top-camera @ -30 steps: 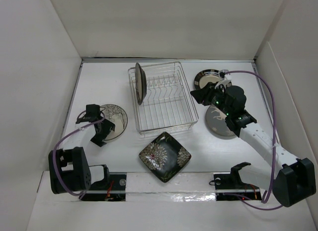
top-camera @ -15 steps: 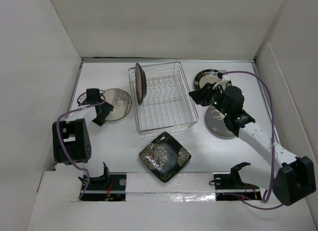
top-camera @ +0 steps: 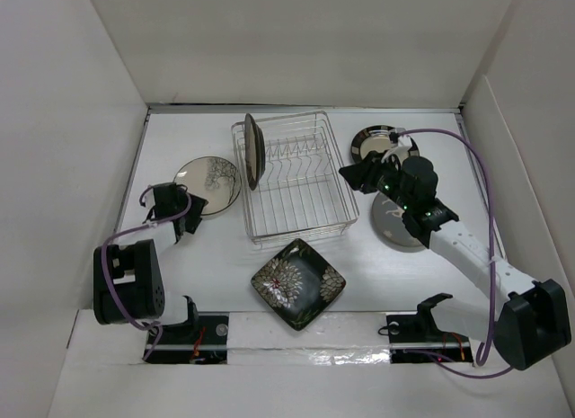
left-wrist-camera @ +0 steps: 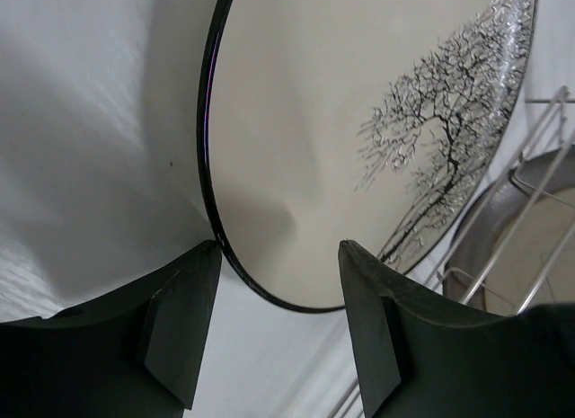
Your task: Load the plates into the dish rack
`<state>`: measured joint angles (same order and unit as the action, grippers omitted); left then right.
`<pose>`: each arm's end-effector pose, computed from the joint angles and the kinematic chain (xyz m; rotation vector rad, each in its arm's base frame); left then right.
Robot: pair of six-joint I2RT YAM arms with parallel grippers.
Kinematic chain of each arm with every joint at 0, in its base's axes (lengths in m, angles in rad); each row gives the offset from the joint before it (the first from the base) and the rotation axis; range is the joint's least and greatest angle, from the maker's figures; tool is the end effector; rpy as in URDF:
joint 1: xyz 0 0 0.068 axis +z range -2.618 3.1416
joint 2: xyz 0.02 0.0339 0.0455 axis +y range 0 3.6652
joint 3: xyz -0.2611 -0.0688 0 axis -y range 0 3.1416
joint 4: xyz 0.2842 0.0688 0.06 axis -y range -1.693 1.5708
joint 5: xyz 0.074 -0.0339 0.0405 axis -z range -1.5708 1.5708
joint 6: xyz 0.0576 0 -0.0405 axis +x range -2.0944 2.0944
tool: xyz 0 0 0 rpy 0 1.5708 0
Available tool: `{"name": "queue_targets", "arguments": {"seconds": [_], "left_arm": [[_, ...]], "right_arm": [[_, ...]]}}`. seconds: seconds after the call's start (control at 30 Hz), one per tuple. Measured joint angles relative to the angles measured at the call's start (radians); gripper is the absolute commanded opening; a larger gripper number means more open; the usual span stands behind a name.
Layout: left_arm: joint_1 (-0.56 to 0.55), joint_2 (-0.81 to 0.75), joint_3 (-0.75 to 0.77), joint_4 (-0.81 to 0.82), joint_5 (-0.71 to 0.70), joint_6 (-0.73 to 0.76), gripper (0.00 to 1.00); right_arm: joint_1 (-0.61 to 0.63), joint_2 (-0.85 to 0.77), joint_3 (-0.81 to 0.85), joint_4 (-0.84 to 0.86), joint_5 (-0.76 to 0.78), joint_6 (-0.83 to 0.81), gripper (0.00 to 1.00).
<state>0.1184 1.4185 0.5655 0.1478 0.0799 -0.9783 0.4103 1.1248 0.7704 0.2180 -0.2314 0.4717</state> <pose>0.3109 0.0324 0.1118 -1.1788 2.0124 -0.5338 0.2915 0.1412 0.2890 -0.1250 1.7742 0.8447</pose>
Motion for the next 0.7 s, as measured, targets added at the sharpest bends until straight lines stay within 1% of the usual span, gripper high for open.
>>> {"name": "queue_targets", "arguments": {"seconds": [0.1, 0.3, 0.33, 0.4, 0.47, 0.53, 0.6, 0.7], "left_arm": [[0.0, -0.046, -0.075, 0.067, 0.034, -0.055, 0.52], [0.0, -0.094, -0.142, 0.113, 0.05, -0.114, 0.51], [0.0, -0.093, -0.143, 0.119, 0.049, -0.119, 0.47], [0.0, -0.076, -0.143, 0.135, 0.044, -0.13, 0.45], [0.0, -0.05, -0.142, 0.172, 0.039, -0.135, 0.38], [0.0, -0.028, -0.142, 0.202, 0.027, -0.141, 0.33], [-0.002, -0.019, -0.145, 0.221, 0.013, -0.143, 0.31], [-0.005, -0.023, -0.164, 0.246, -0.027, -0.147, 0.2]], "right_arm": [[0.007, 0.003, 0.0, 0.0, 0.005, 0.0, 0.41], [0.03, 0.015, 0.0, 0.0, 0.016, -0.001, 0.41], [0.033, 0.015, 0.0, 0.0, 0.016, -0.001, 0.41], [0.037, 0.015, 0.0, 0.0, 0.021, -0.001, 0.41], [0.037, 0.015, 0.0, 0.0, 0.024, -0.001, 0.41], [0.037, 0.015, 0.0, 0.0, 0.029, -0.003, 0.41], [0.037, 0.015, 0.0, 0.0, 0.034, -0.004, 0.41], [0.037, 0.015, 0.0, 0.0, 0.039, -0.005, 0.41]]}}
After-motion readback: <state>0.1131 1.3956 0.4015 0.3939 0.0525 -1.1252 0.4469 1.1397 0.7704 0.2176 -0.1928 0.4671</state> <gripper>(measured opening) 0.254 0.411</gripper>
